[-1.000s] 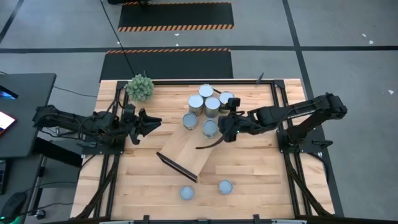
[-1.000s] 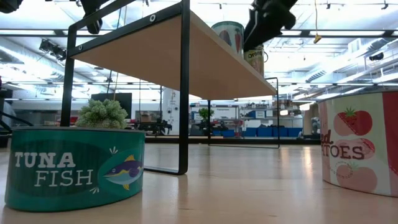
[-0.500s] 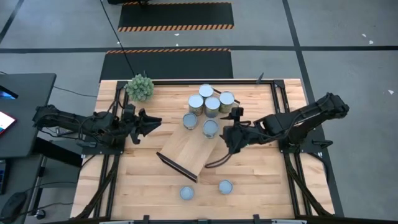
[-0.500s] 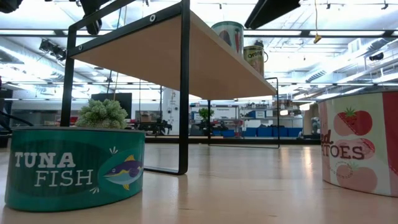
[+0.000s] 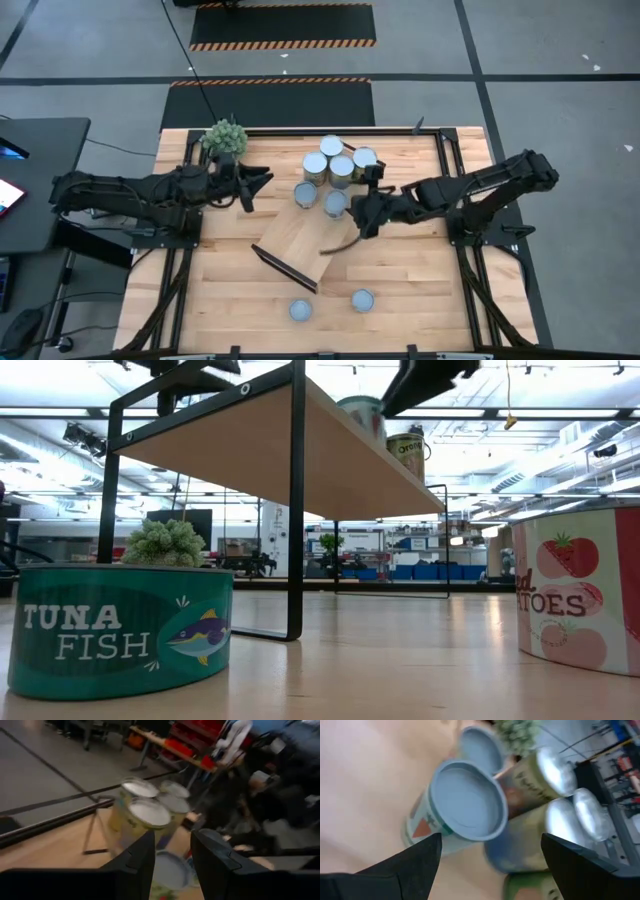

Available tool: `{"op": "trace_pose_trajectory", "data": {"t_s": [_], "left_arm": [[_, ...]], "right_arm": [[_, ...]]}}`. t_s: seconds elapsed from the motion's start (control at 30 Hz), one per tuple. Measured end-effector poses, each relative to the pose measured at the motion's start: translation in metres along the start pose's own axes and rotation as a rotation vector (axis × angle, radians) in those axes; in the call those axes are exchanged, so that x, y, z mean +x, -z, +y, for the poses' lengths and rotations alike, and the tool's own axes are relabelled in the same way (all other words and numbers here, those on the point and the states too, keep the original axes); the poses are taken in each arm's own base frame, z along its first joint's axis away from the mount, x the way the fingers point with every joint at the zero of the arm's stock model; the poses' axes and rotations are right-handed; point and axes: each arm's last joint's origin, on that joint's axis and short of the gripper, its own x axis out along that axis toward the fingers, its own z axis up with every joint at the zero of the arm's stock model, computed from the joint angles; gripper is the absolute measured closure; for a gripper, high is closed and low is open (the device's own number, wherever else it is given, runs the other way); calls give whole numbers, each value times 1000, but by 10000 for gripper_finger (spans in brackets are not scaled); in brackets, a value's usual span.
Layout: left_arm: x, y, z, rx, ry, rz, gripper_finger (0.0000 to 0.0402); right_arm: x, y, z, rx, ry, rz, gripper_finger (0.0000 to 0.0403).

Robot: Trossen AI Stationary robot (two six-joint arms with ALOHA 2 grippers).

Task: Pick and place cans onto a shelf
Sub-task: Adjust the cans on the shelf

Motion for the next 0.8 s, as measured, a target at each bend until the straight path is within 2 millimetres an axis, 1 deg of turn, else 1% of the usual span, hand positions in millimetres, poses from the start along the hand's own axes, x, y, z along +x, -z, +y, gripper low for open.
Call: {"op": "trace_pose_trajectory", "data": {"t_s": [0.13, 0.23, 0.33, 0.4, 0.47, 0.57, 0.7, 0.8], "left_arm": [[6, -8, -1, 31, -38, 7, 269], [9, -10, -1, 35, -45, 8, 269], [9, -10, -2, 32, -22, 21, 269], [8, -9, -2, 26, 9, 39, 269], [8, -9, -3, 24, 41, 54, 269], [8, -9, -4, 17, 70, 71, 269], [8, -8, -4, 14, 76, 75, 269], [8, -8, -4, 3, 76, 75, 269]], "right_arm": [[7, -1, -13, 16, 58, -7, 54], [10, -1, -16, 20, 54, -3, 54], [2, -5, -15, 24, 43, -20, 54], [-7, -14, -21, 57, 40, -57, 54], [-14, -20, -30, 61, 18, -70, 54], [-16, -27, -54, 92, -46, -68, 55], [-17, -23, -83, 130, -169, -32, 57], [-15, -17, -94, 129, -251, 2, 62]]}}
